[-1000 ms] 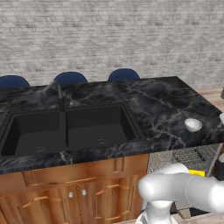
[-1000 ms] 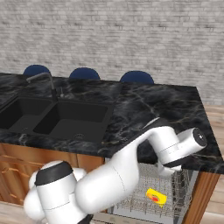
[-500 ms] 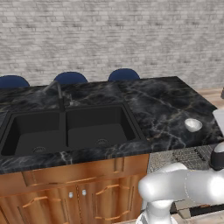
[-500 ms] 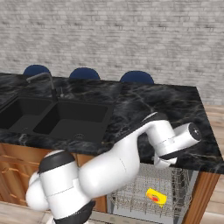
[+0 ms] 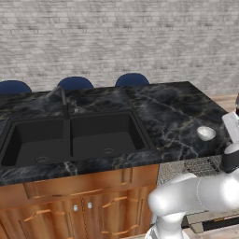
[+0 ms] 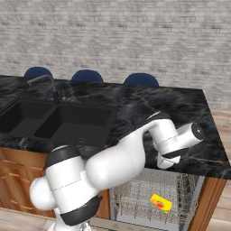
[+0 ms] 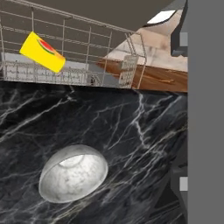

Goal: Pick up the cup and bowl from the counter, place them in the dishwasher, and close the dishwasher door.

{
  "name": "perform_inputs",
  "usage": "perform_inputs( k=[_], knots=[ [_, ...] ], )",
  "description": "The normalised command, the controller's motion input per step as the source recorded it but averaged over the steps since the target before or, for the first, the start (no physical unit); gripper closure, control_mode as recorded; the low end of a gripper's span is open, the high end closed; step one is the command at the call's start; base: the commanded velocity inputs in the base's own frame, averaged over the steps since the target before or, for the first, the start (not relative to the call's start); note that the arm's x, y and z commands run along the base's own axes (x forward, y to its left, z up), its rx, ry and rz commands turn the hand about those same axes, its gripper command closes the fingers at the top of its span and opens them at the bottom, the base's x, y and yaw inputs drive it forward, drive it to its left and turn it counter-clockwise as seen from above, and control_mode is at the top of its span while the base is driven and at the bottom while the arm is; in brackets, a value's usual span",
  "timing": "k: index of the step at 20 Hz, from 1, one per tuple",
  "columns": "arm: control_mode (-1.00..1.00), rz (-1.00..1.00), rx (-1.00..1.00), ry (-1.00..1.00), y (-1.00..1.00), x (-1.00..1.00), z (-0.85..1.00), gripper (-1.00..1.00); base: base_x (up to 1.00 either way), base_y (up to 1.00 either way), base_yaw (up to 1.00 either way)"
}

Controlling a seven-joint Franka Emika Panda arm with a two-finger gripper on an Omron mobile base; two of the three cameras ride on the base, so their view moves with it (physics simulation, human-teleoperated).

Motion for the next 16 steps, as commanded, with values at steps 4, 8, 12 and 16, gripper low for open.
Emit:
perform_inputs(
  k=[4,8,12,16],
  knots=[
    [-1.00,0.00,0.02,0.00,0.00,0.36,-0.22,-1.00,0.00,0.00,0.00],
    [-1.00,0.00,0.02,0.00,0.00,0.34,-0.39,-1.00,0.00,0.00,0.00],
    [-1.00,0.00,0.00,0.00,0.00,0.25,-0.18,-1.00,0.00,0.00,0.00],
    [-1.00,0.00,0.00,0.00,0.00,0.19,-0.12,-1.00,0.00,0.00,0.00]
  ],
)
